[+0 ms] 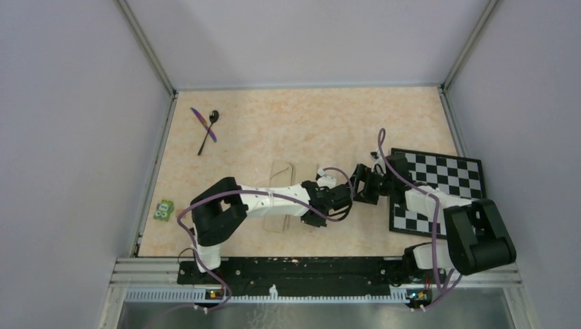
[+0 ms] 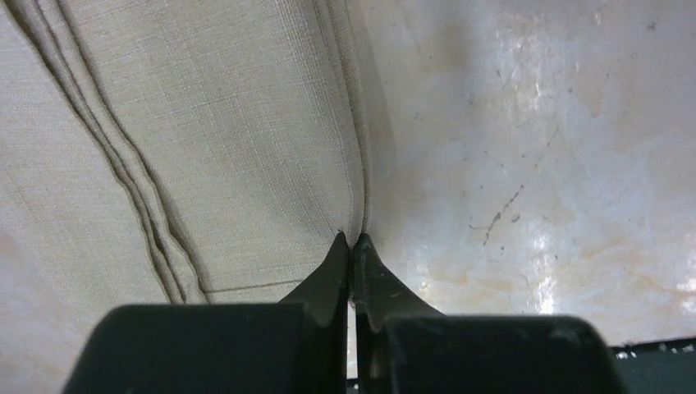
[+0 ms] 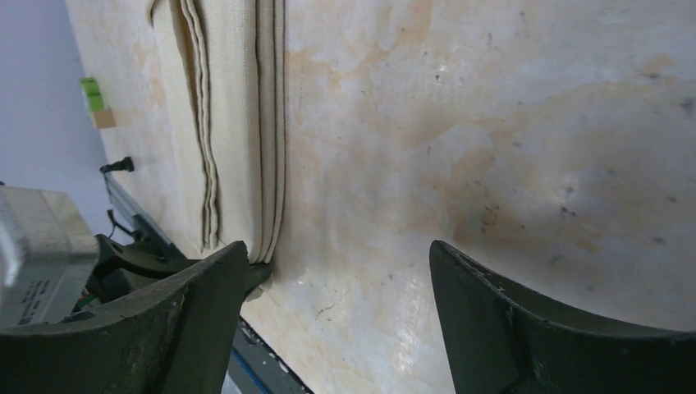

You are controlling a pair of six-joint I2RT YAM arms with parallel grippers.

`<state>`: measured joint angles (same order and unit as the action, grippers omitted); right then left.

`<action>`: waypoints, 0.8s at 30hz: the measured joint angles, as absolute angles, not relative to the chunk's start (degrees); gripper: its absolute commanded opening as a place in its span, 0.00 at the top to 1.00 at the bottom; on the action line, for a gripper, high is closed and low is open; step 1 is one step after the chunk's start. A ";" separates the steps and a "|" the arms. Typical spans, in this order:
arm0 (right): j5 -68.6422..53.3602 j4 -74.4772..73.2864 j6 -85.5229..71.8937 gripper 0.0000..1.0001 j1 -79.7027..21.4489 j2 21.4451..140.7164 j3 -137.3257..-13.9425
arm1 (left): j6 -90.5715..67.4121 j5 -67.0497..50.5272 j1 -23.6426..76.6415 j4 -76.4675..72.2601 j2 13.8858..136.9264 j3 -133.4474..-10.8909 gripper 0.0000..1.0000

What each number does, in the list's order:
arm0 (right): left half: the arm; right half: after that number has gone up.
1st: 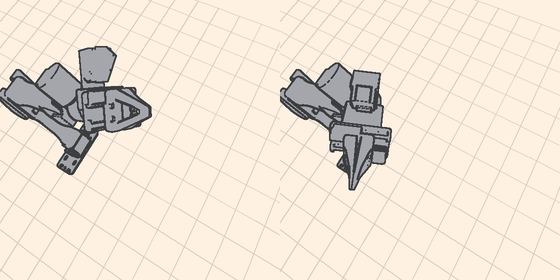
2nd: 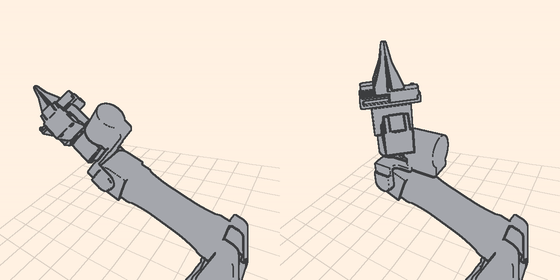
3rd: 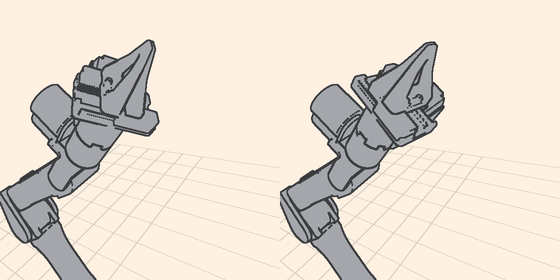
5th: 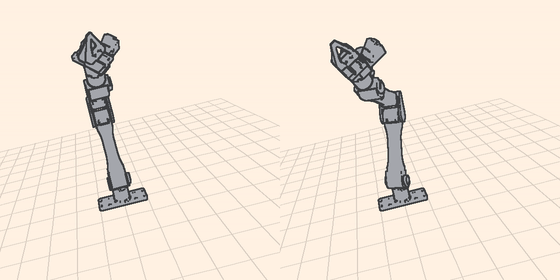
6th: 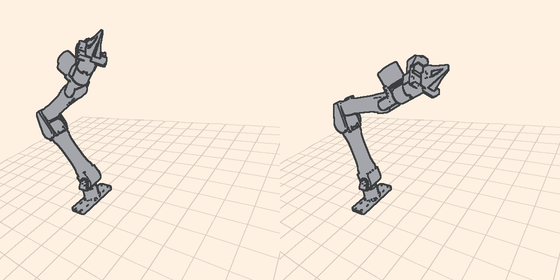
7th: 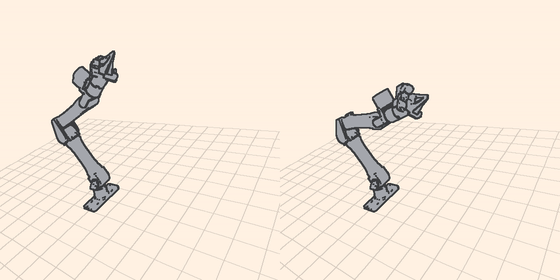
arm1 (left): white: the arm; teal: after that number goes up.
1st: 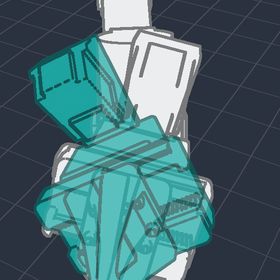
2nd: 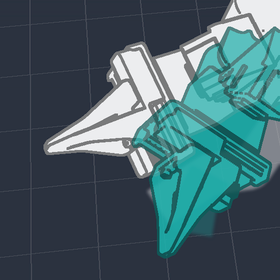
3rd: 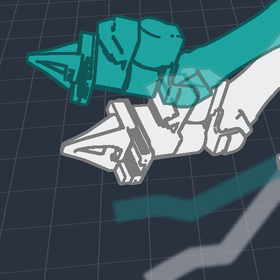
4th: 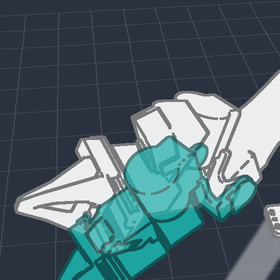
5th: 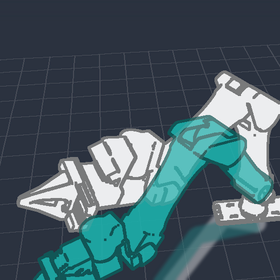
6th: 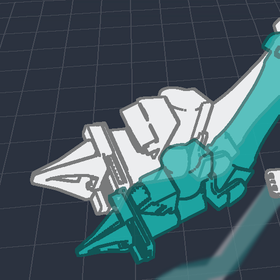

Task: Fold the napkin into a case and place the utensils inside
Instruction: Pick up the 2/3-rectangle-folded napkin from the center of the board, then pass from the left arm to the right

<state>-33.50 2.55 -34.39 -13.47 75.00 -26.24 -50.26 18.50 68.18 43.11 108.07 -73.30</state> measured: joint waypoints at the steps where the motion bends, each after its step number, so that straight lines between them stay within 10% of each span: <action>1: -34.79 4.08 -35.05 0.19 -13.89 76.73 -26.24 | -49.78 18.04 68.01 42.94 107.02 -72.60 1.00; 12: -40.12 28.88 -52.01 0.23 -23.35 91.53 -26.39 | -48.01 16.08 67.37 41.34 98.30 -71.16 1.00; 24: -34.72 38.41 -58.15 0.61 -26.63 100.05 -29.04 | -47.83 15.22 67.37 40.42 98.30 -70.59 1.00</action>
